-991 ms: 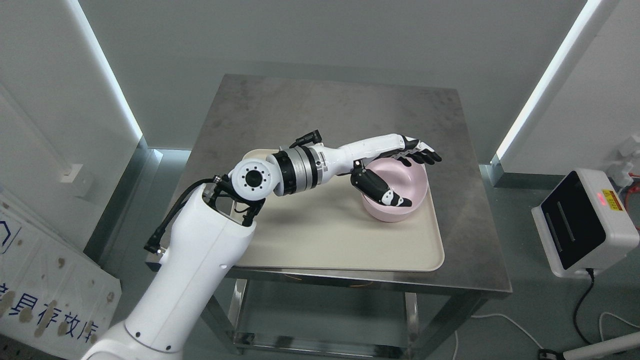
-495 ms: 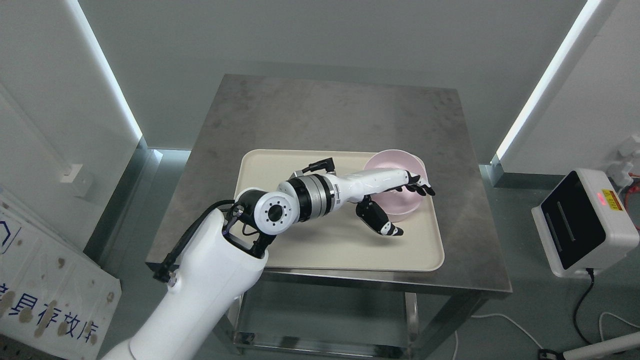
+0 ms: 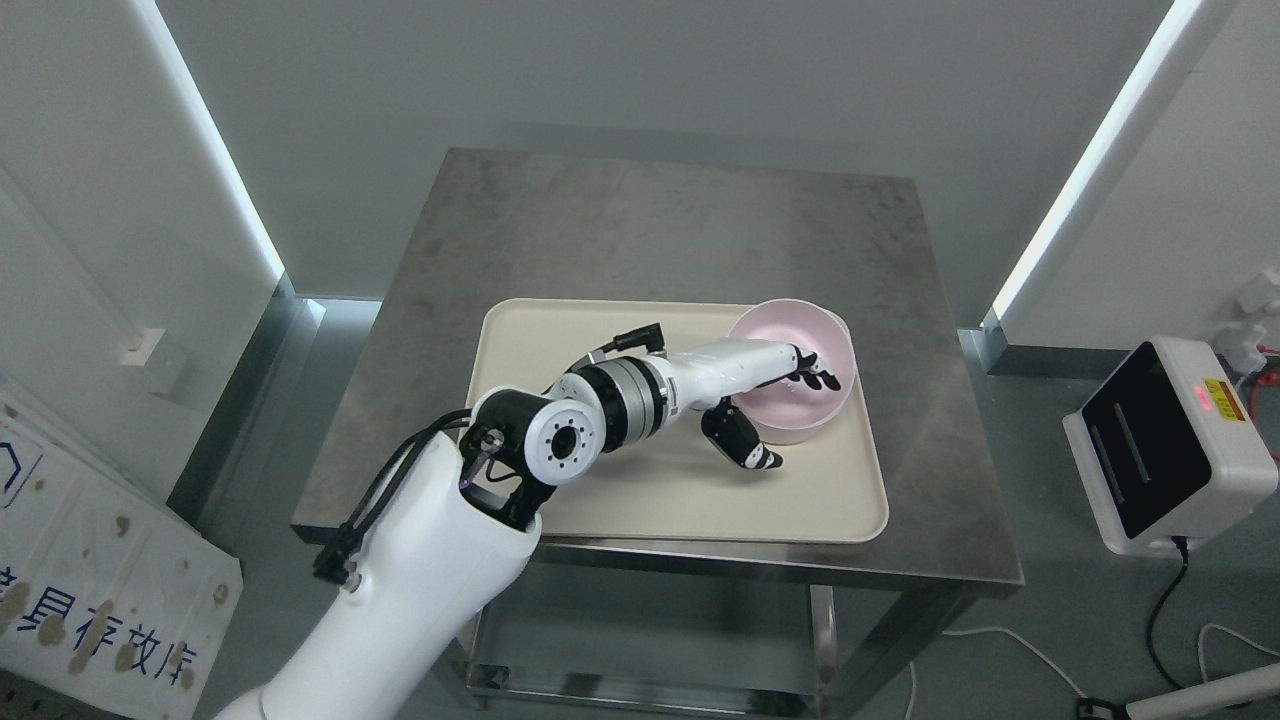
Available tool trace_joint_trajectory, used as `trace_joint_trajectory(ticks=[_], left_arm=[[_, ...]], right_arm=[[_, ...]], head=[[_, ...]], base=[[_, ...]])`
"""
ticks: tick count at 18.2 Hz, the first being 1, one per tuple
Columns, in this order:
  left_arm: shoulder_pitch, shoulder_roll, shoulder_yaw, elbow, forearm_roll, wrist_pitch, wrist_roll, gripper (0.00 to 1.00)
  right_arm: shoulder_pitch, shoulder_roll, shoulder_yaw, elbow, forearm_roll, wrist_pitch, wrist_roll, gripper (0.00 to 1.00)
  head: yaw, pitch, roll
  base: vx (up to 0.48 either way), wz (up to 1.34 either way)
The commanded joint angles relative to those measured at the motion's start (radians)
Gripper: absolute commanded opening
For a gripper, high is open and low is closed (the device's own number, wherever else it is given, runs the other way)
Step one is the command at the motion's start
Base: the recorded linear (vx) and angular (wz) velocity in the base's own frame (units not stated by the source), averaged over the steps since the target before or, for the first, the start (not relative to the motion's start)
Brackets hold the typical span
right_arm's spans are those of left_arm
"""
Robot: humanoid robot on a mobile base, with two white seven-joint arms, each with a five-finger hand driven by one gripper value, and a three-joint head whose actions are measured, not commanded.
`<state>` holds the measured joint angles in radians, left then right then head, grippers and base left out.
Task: Stack pink IKEA bowls on left shelf middle
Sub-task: 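Move the left hand to the stacked bowls' rim and grasp it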
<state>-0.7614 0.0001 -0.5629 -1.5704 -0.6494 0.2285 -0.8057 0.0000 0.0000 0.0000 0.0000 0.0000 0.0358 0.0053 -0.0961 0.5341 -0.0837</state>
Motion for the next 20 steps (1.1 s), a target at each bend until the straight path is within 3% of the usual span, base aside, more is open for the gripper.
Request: trace_joint_trajectory(ticks=[1,5,10,15,20], left_arm=[[0.007,0.017,-0.017,0.010,-0.095,-0.001,0.002,0.71],[0.007,0.017,-0.052,0.029,-0.119,-0.004,0.000,0.66],[0.004,0.017,-0.057,0.055,-0.121,-0.041,0.003,0.45],[0.004,0.017,-0.058,0.092,-0.121,-0.054,0.025,0.40],[0.004,0.017,-0.048,0.136,-0.134,-0.121,0.048,0.28]], right_arm=[[0.002,-0.017,-0.011,-0.034,0.000,-0.001,0.001,1.00],[0.002,-0.017,-0.011,-0.034,0.000,-0.001,0.001,1.00],[0.002,-0.017,-0.011,-0.034,0.000,-0.001,0.001,1.00],[0.002,-0.017,-0.011,-0.034,0.000,-0.001,0.001,1.00],[0.002,-0.017,-0.011,-0.034,0.000,-0.001,0.001,1.00]], head=[[0.0000,0.000,0.000],[0.0000,0.000,0.000],[0.0000,0.000,0.000],[0.0000,0.000,0.000],[0.0000,0.000,0.000]], base=[[0.000,0.00],[0.000,0.00],[0.000,0.00],[0.000,0.00],[0.000,0.00]])
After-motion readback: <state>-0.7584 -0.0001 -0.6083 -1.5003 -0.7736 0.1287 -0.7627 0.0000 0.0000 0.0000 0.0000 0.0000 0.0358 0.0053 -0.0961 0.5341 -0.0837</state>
